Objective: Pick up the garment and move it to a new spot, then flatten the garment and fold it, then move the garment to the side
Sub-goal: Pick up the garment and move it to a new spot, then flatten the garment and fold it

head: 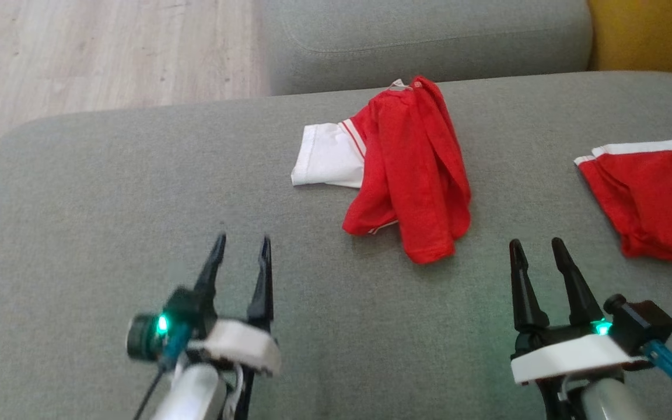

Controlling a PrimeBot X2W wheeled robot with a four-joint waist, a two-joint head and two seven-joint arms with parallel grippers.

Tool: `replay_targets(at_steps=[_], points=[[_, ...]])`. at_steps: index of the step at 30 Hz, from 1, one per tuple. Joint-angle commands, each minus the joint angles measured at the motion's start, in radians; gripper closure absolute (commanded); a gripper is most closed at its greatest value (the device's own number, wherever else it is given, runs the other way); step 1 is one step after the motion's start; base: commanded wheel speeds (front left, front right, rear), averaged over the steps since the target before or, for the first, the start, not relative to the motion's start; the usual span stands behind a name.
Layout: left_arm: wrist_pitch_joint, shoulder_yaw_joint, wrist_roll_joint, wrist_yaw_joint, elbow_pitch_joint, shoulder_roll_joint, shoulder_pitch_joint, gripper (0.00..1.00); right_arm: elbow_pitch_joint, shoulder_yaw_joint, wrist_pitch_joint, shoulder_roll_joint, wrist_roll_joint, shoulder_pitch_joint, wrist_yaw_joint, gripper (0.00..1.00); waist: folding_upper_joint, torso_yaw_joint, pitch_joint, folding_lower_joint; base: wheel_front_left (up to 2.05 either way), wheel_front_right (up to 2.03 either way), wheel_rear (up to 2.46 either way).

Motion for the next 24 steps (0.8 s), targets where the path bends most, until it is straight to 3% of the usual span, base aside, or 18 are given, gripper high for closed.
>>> replay_targets(at_steps=[1,12,24], points=[[-0.011,0.036,-0.001,0.01,-0.042,0.014,-0.028,0.0,-0.037,0.021,-0.011,-0.004,-0.01,-0.024,-0.001,0.0,0.0,0.003,-0.001,0.0002,0.0,0.0,0.0],[0.01,0.007,0.009,0.014,-0.088,0.015,-0.041,0.0,-0.045,0.03,-0.011,-0.004,-0.025,-0.035,-0.001,0.0,0.0,-0.005,0.047,0.0002,0.0,0.0,0.0],[0.147,-0.124,0.027,-0.092,0.045,-0.011,-0.195,0.0,-0.042,0.045,-0.011,-0.004,-0.026,-0.093,-0.001,0.0,0.0,-0.094,0.168,0.0002,0.0,0.0,0.0]])
